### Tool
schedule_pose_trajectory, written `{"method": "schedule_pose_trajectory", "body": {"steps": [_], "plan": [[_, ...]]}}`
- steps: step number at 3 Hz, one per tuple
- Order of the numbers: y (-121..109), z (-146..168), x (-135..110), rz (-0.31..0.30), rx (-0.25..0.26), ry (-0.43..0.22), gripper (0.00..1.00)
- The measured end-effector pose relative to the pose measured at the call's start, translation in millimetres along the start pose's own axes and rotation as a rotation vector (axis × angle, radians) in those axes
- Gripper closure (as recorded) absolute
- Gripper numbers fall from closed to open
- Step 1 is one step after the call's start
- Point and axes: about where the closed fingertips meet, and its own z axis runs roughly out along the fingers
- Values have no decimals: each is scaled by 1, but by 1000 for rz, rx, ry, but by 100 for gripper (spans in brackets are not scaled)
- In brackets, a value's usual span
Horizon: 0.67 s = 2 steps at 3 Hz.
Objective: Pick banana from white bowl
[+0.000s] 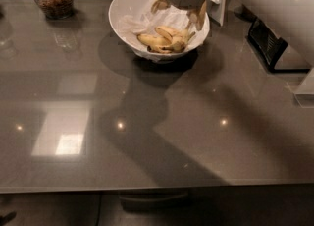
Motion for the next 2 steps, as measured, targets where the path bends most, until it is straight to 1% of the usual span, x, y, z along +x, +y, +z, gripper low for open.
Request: {"method": "schedule_pose_trajectory", "body": {"steps": [2], "plan": [[4, 42, 0, -23, -65, -73, 25]]}}
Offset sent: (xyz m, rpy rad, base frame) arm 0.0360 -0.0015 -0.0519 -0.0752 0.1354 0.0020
